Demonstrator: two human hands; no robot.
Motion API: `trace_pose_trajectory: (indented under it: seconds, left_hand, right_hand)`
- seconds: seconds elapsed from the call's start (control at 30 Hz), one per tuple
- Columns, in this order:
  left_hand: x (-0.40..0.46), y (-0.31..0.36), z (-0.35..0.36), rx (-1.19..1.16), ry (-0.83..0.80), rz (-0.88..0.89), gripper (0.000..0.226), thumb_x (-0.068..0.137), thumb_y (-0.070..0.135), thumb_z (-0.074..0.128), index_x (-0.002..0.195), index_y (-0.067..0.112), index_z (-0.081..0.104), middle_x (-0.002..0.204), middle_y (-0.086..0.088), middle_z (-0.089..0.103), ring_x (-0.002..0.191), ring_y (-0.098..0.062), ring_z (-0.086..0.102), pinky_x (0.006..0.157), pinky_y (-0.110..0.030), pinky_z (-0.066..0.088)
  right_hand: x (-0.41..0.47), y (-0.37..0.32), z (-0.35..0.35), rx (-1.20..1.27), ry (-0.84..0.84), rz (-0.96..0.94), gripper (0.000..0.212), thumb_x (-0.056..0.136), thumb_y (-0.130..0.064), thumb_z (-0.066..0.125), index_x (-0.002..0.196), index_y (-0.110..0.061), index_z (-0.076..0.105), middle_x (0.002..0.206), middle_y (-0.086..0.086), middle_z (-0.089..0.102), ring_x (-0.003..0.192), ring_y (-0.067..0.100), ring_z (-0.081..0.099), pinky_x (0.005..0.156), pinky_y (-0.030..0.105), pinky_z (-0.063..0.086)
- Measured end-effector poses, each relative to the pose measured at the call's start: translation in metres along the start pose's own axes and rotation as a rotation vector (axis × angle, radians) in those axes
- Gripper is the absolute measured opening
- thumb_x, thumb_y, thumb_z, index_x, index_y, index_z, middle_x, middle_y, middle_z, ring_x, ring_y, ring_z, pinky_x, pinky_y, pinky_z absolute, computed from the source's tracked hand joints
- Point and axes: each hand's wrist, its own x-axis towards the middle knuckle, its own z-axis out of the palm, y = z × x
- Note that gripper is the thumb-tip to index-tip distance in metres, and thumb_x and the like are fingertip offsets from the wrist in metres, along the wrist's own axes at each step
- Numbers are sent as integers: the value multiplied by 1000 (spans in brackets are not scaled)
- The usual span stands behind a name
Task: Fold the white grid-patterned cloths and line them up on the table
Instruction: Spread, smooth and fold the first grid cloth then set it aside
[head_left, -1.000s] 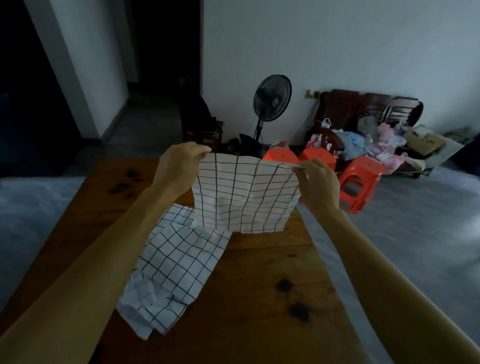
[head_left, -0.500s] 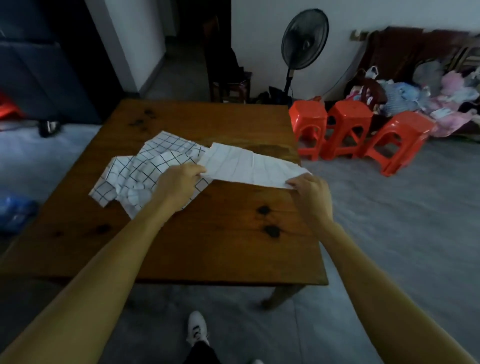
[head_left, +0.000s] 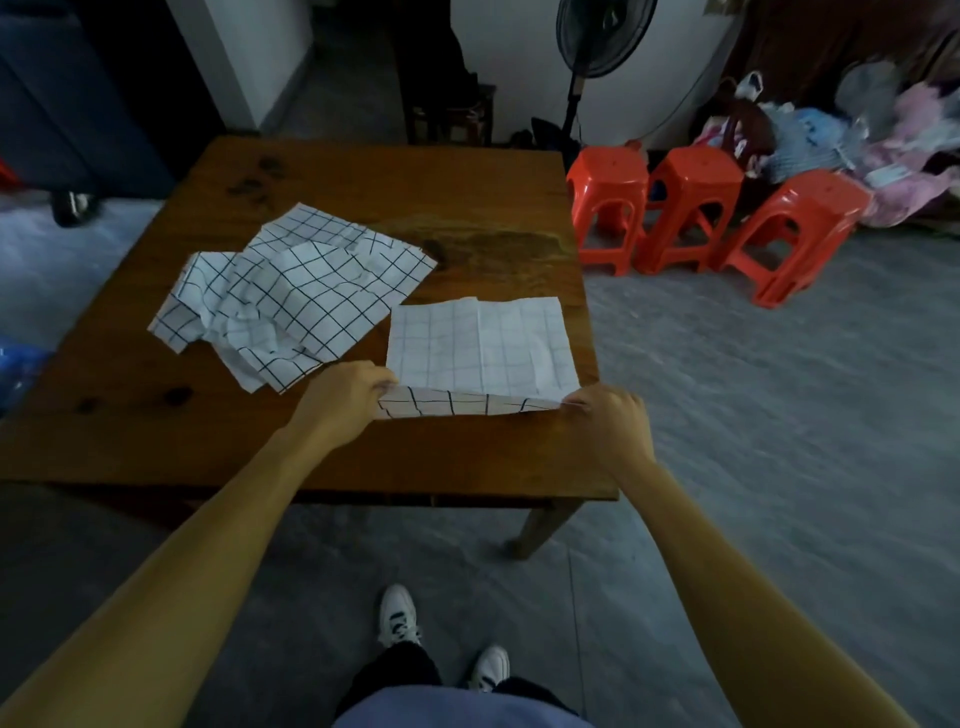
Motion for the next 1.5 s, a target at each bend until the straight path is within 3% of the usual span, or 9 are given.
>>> trace_pose_trajectory:
  seconds: [0.1, 0.27, 0.4, 0.53, 0.9, 1.03, 1.13, 1.27, 1.5]
  left_hand:
    - [3, 4, 4, -6, 36, 1, 23, 95, 14, 52, 113, 13, 66, 95, -2, 62, 82, -13, 52, 70, -24, 40]
    - [21, -5, 11, -72, 63, -59, 24, 95, 15, 51, 115, 15, 65, 105, -3, 66, 89, -16, 59, 77, -30, 48]
    - [52, -21, 13, -117, 89, -103, 29, 94, 14, 53, 122, 14, 61, 114, -7, 66, 95, -20, 62, 85, -38, 51]
    - [94, -43, 16, -159, 100, -119, 32, 94, 15, 52, 126, 16, 58, 118, -8, 65, 102, -23, 62, 89, -42, 51]
    - [200, -92, 47, -214, 68, -184, 34, 94, 15, 52, 127, 13, 57, 118, -9, 64, 103, -23, 61, 88, -38, 51]
    - [210, -99, 67, -211, 47, -231, 36, 92, 14, 54, 128, 11, 56, 117, -10, 62, 100, -24, 61, 86, -38, 51]
    - [208, -96, 79, -146, 86, -206, 42, 91, 13, 57, 131, 7, 50, 125, -16, 50, 108, -31, 53, 90, -42, 48]
    - [198, -63, 93, -175, 87, -213, 48, 96, 24, 50, 140, 11, 38, 141, -14, 37, 125, -29, 43, 99, -44, 45]
    - [158, 5, 156, -18, -326, -141, 65, 98, 51, 25, 150, 26, -6, 159, -8, -12, 145, -23, -14, 118, -43, -1]
  right_hand:
    - [2, 6, 5, 39, -47, 9, 17, 95, -19, 59, 88, -19, 75, 89, -1, 72, 80, 17, 64, 81, 33, 50]
    - [27, 11, 7, 26, -78, 23, 21, 96, -24, 57, 87, -17, 74, 84, -1, 71, 70, 12, 58, 66, 24, 41]
    - [68, 10, 10, 29, -90, 27, 22, 95, -29, 58, 86, -17, 74, 83, -1, 72, 72, 17, 62, 77, 35, 48]
    - [118, 3, 15, -22, -94, 32, 24, 95, -35, 58, 90, -18, 74, 86, -2, 72, 79, 21, 63, 88, 37, 39]
    - [248, -8, 60, -216, -231, 49, 22, 93, -35, 58, 77, -23, 66, 82, -2, 65, 91, 22, 60, 94, 41, 36]
    - [262, -1, 87, -206, -222, 102, 22, 95, -37, 54, 107, -23, 66, 115, 3, 63, 117, 26, 49, 105, 42, 28]
    - [256, 3, 103, -235, -147, 148, 49, 94, -40, 56, 138, -21, 45, 145, 9, 42, 140, 29, 28, 117, 47, 15]
    - [230, -5, 114, -204, -133, 118, 55, 100, -41, 44, 148, -20, 29, 159, 14, 16, 149, 31, 5, 119, 48, 0]
    - [160, 18, 141, -116, -459, -60, 59, 103, -46, 29, 154, -21, 11, 162, 11, -4, 148, 24, -12, 121, 45, -2]
